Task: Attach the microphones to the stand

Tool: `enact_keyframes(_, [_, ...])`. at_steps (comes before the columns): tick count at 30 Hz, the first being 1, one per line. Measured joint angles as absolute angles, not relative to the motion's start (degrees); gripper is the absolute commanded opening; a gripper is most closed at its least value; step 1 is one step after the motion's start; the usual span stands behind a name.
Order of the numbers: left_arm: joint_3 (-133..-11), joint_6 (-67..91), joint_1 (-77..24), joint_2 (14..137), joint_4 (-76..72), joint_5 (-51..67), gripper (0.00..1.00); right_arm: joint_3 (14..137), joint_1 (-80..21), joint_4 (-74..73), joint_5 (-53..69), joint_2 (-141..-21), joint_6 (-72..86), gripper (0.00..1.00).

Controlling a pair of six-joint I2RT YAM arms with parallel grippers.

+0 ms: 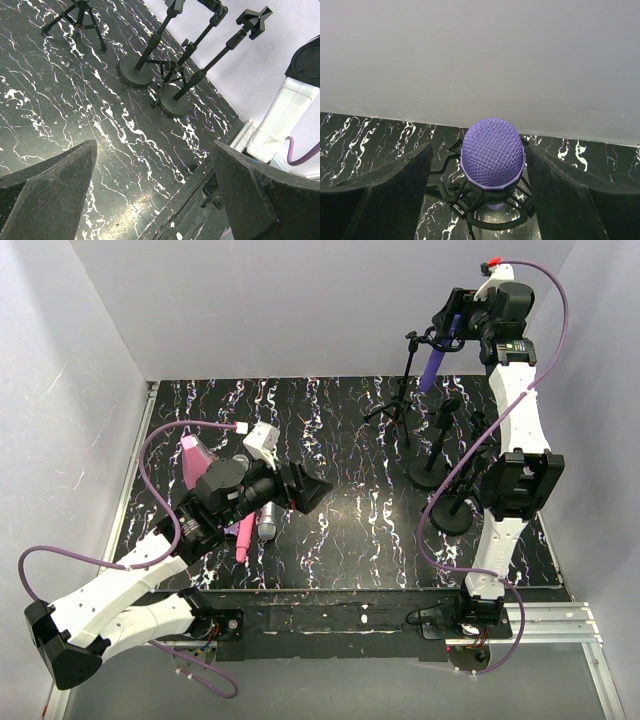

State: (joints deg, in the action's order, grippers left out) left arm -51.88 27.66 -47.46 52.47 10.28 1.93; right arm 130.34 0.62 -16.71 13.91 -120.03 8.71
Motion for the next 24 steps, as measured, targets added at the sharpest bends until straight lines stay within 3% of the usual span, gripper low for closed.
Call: enact_keyframes(24, [-51.0,26.5,-47.5,52.3,10.6,2.4,0.98,126.2,0.8,-17.9,17.6,-107.6,8.6,0.91])
